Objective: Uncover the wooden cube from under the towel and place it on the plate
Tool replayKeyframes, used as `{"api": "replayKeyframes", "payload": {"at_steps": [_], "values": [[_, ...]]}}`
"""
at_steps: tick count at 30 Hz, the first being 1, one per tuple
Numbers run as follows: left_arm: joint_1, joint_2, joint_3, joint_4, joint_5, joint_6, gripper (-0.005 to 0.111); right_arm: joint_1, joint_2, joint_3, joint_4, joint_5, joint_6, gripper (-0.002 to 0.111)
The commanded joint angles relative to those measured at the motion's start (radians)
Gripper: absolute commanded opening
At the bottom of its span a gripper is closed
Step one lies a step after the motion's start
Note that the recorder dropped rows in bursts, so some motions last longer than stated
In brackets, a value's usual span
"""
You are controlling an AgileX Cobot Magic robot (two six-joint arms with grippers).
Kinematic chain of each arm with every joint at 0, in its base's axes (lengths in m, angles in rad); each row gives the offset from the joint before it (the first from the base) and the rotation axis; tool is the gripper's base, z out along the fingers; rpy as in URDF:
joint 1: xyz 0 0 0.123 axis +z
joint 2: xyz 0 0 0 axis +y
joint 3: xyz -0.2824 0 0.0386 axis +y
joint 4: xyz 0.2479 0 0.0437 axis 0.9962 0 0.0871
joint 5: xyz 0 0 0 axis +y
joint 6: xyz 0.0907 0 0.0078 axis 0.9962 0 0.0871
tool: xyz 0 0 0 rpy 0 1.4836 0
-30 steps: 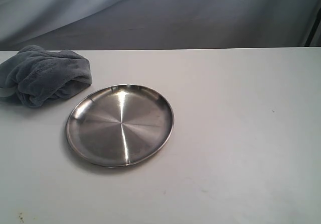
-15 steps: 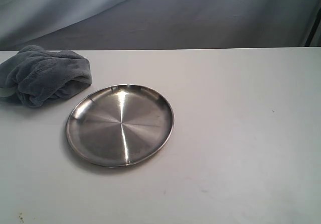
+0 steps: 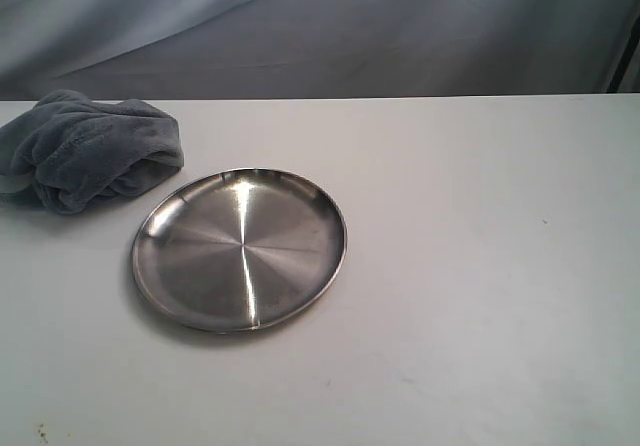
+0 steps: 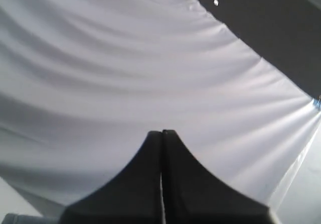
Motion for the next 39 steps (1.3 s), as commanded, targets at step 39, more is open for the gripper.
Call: {"api": "replayKeyframes", "payload": {"at_steps": [39], "values": [[-0.005, 1.176, -1.160, 0.967, 0.807, -0.177, 0.000, 0.000, -0.006, 0.004, 0.004, -0.014, -0.008, 0.000]]}}
